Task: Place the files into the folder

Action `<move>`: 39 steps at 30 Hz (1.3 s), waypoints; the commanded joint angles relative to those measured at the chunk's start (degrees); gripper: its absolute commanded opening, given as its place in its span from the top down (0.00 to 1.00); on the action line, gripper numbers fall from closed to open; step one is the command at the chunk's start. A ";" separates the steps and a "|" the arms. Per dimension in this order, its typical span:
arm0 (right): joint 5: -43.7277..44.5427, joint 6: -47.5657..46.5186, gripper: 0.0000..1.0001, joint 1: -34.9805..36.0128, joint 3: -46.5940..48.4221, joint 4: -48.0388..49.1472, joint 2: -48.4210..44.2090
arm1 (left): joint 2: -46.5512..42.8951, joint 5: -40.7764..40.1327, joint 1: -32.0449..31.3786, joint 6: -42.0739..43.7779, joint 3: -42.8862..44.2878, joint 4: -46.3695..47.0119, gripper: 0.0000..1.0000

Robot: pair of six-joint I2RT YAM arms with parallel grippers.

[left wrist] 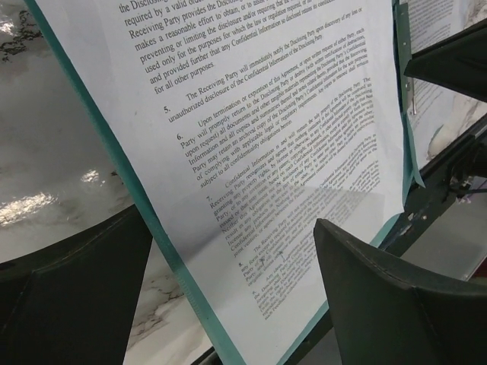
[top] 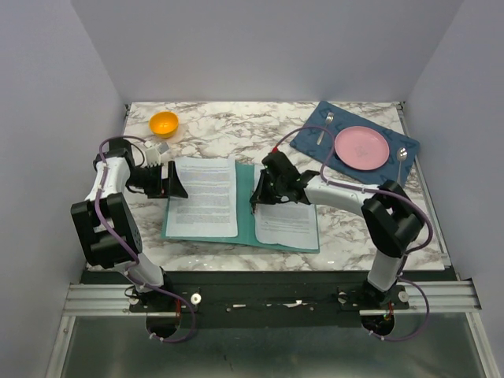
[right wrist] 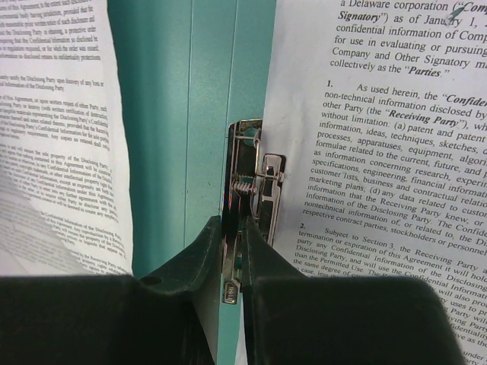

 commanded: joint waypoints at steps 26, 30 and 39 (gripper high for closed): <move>-7.48 -5.05 0.72 7.45 20.02 -4.18 21.06 | -8.02 7.64 0.45 -12.23 10.03 -1.34 0.30; -6.08 -5.57 0.57 7.63 20.03 -5.23 19.13 | -8.73 3.77 0.19 -13.73 12.58 -1.08 0.39; -4.67 -7.59 0.46 5.96 18.37 -8.05 13.94 | -7.58 2.80 -1.39 -15.57 11.79 -0.46 0.43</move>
